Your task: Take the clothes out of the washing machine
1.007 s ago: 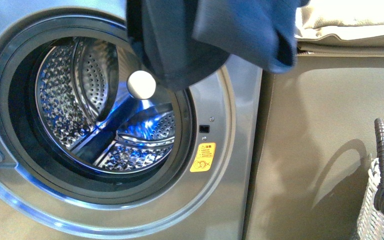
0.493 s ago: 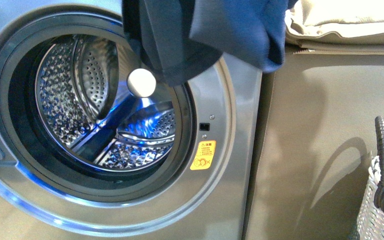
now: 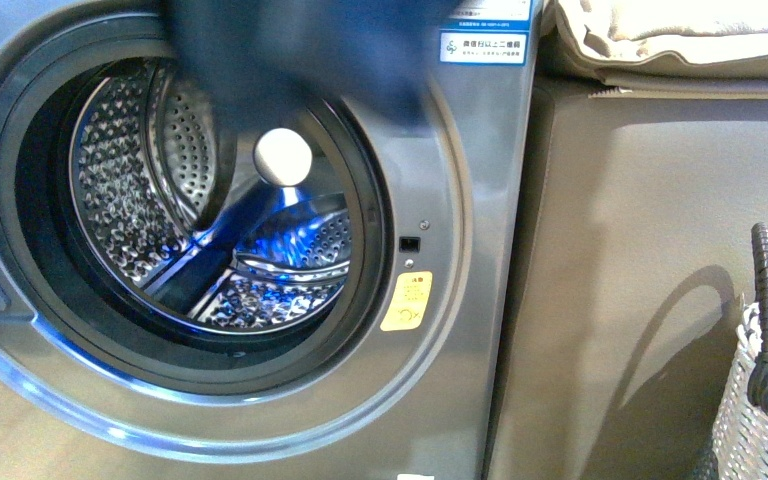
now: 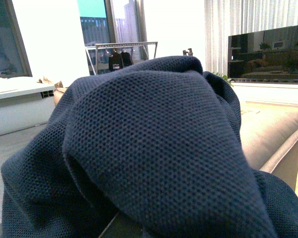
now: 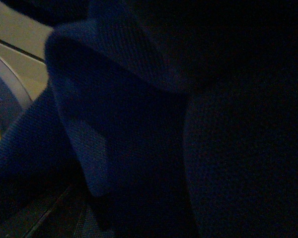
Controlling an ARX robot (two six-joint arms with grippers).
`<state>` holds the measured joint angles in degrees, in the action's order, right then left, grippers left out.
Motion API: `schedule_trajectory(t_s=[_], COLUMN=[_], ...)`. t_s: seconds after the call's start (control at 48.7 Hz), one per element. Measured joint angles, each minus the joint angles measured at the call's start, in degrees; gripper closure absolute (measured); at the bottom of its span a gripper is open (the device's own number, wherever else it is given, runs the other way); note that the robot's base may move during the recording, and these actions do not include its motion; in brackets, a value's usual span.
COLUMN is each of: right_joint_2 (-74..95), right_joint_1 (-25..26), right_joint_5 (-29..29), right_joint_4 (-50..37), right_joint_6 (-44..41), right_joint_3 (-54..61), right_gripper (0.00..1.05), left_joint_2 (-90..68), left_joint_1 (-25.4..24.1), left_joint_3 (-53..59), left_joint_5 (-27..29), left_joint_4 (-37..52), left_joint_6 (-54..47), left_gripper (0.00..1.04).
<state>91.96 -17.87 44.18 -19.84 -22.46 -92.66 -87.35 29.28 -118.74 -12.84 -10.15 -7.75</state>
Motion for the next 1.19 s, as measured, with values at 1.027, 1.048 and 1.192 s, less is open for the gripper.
schedule_trajectory(t_s=[1.027, 1.048, 1.192], right_joint_2=[-1.3, -1.1, 2.7], right_joint_1=[1.3, 1.2, -0.1], right_joint_5=[17.2, 16.9, 11.4], right_joint_4=[-26.1, -25.5, -17.7], right_joint_6=[47.9, 47.6, 40.8], right_joint_3=[11.8, 11.5, 6.1], right_gripper=[0.08, 0.08, 0.08], left_joint_2=[0.0, 0.0, 0.0], left_joint_1=[0.0, 0.0, 0.0], left_joint_3=[0.0, 0.0, 0.0], left_joint_5=[-0.2, -0.2, 0.2], left_joint_4=[0.0, 0.0, 0.0], left_joint_6=[0.0, 0.0, 0.0], left_gripper=[0.92, 0.92, 0.92])
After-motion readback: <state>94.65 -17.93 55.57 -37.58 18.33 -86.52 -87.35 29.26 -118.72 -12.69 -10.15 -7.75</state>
